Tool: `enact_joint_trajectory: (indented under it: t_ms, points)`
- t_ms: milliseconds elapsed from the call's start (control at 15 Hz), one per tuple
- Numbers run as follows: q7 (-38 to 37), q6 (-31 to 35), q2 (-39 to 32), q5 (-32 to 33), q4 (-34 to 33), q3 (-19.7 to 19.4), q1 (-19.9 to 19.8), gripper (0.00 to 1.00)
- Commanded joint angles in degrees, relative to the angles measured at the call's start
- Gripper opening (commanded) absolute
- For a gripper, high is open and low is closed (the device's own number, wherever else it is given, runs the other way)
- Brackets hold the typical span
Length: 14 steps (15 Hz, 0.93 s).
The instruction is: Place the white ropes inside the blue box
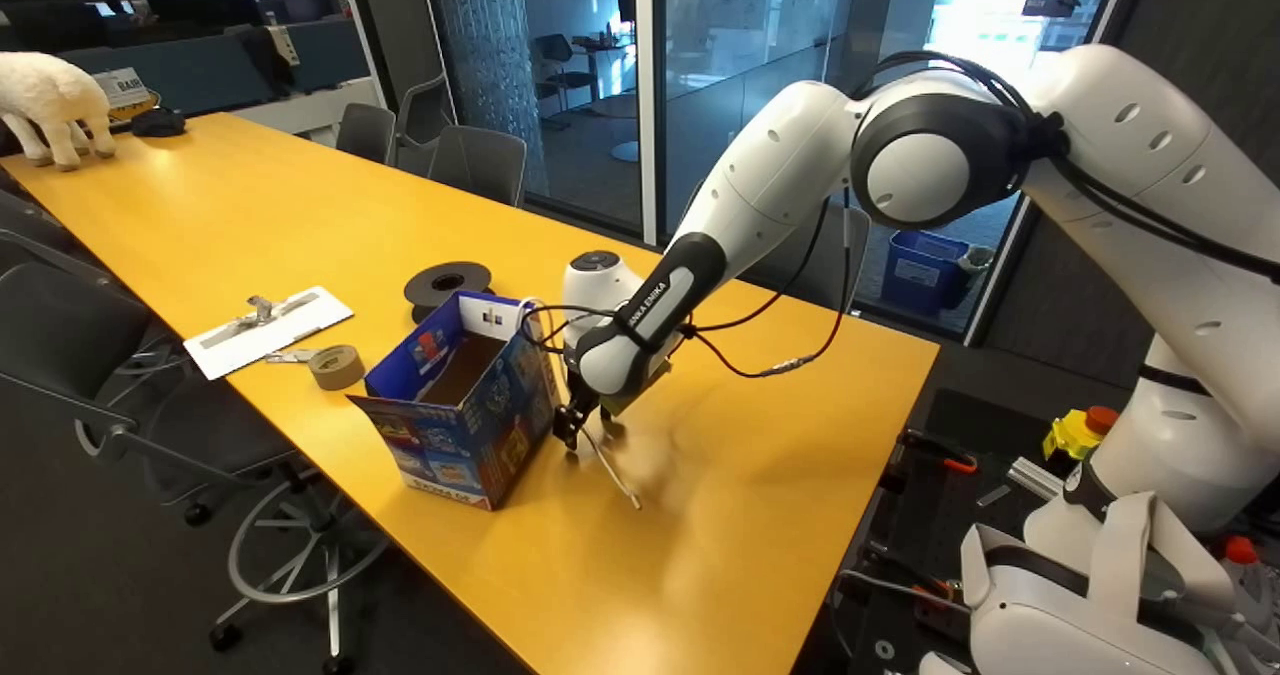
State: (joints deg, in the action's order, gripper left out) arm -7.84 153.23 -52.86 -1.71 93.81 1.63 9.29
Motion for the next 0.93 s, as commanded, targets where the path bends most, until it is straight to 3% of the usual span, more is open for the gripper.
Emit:
enact_joint_trajectory:
  t_ms: [0,333,400,533,867]
  points:
    - [-1.62,-1.21,-1.45,0.78,-2.91,-1.50,1.42,1.00]
    - [-1.64,-2.10,-1.70,1.46,-3.47,-2.20,2.02,0.98]
    - [-2.05,-1.70,-1.70,1.72,-3.39,-2.60,2.37,0.74]
    - [-2.08,-2.15,-1.73,2.09,-3.51,-2.92,2.62,0.70]
    - [-2.00,-3.92,-1.87,2.53,-4.70,-3.15,2.73,0.31]
